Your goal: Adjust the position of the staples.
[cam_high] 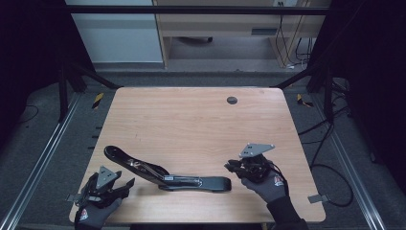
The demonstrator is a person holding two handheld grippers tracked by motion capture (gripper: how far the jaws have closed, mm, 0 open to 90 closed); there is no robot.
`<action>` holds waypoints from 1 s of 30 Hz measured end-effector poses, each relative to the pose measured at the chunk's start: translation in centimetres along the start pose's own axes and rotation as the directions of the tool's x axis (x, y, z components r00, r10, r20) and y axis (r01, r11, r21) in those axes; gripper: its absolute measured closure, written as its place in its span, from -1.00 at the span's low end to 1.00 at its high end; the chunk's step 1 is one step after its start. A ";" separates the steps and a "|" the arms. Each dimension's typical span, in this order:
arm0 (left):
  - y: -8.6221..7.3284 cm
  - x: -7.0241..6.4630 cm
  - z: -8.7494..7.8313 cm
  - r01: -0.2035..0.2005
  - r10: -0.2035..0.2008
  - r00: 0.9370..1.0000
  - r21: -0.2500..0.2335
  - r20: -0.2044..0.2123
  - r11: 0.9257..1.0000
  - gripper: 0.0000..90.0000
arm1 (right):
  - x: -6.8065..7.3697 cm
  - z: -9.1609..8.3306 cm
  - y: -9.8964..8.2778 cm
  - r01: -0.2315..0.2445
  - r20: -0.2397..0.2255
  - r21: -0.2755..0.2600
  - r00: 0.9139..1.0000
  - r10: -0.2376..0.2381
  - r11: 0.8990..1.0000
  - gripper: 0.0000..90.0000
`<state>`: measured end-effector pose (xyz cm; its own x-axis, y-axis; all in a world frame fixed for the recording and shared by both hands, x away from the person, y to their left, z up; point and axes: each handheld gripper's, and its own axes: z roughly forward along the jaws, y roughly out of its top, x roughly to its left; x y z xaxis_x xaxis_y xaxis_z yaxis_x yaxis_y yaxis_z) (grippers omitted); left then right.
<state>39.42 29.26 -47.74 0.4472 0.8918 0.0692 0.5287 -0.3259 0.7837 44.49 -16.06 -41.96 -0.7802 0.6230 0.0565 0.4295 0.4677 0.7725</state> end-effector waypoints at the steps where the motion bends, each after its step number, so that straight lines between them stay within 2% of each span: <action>1: 0.0 0.0 0.0 0.000 0.000 1.000 -0.001 0.000 1.000 -0.09 | 0.2 0.1 0.1 0.006 -0.007 -0.005 1.000 -0.006 1.000 0.74; 12: 0.0 0.0 0.0 0.000 0.000 1.000 0.003 -0.003 1.000 -0.09 | 0.9 0.7 1.6 0.059 -0.071 -0.018 0.996 -0.060 0.998 0.74; 22: 0.0 0.0 0.0 0.002 -0.002 1.000 0.004 -0.002 1.000 -0.09 | 1.4 1.6 3.0 0.080 -0.098 -0.042 0.992 -0.084 0.996 0.74; 30: 0.0 0.0 0.1 0.004 -0.004 1.000 0.003 -0.003 1.000 -0.09 | 2.0 2.5 4.3 0.111 -0.120 -0.037 0.986 -0.115 0.993 0.74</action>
<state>39.46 29.29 -47.81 0.4433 0.8938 0.0680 0.5328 -0.3237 0.7819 45.90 -11.18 -40.11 -0.8733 0.4852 0.0433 0.3231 0.5104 0.7969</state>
